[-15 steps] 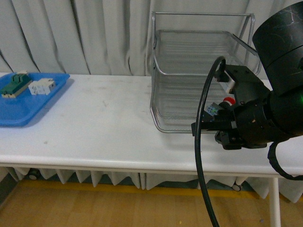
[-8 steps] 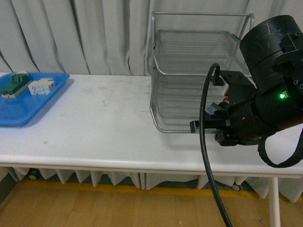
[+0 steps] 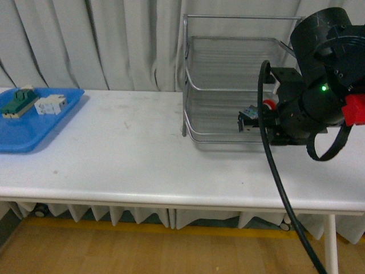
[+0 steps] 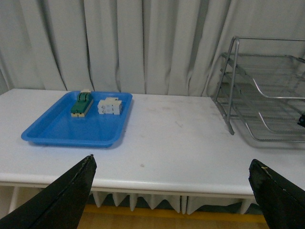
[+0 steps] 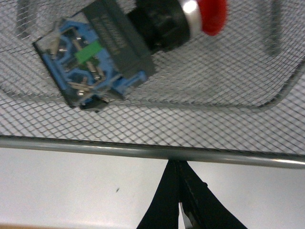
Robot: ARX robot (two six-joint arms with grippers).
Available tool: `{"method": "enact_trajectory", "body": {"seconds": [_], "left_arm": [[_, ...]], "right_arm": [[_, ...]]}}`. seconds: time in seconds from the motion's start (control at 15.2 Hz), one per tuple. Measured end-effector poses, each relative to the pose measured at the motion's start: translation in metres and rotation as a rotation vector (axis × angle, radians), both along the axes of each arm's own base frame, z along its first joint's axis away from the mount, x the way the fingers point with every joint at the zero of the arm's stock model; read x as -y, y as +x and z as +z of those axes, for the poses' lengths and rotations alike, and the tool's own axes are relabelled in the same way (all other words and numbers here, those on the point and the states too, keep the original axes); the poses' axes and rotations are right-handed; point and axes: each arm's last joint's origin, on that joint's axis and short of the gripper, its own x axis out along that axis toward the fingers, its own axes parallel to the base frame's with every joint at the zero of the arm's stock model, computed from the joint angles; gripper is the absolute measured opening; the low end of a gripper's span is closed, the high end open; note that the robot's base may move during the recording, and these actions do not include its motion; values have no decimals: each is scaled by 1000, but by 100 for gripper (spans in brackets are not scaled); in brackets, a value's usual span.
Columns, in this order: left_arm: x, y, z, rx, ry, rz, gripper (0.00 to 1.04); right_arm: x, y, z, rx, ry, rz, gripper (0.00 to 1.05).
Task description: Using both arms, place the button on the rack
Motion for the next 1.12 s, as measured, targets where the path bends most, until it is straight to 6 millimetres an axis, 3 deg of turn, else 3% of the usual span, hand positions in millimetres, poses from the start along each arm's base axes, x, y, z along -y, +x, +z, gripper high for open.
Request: {"method": "enact_trajectory", "body": {"seconds": [0.2,0.26,0.33,0.39,0.66,1.12], "left_arm": [[0,0,0,0,0,1,98],[0,0,0,0,0,1,98],[0,0,0,0,0,1,98],[0,0,0,0,0,0,98],[0,0,0,0,0,1,98],[0,0,0,0,0,1,98]], "right_arm": [[25,25,13,120,-33,-111,2],[29,22,12,101,-3,-117,2],[23,-5,19,94,47,-70,2],[18,-32,40,155,112,-29,2],[27,-91,73,298,203,-7,2],[55,-140,90,360,264,-69,2]]}}
